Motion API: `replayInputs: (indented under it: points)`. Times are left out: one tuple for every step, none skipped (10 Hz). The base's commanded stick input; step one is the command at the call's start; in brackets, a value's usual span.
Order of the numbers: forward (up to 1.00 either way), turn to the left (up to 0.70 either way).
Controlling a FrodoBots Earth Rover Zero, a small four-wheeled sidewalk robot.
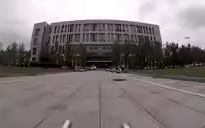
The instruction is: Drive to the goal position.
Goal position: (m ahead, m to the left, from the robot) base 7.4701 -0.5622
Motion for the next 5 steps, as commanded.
replayInputs:
  points:
    - [0.85,0.00]
    - [0.85,0.00]
    - [0.85,0.00]
    - [0.85,0.00]
    - [0.85,0.00]
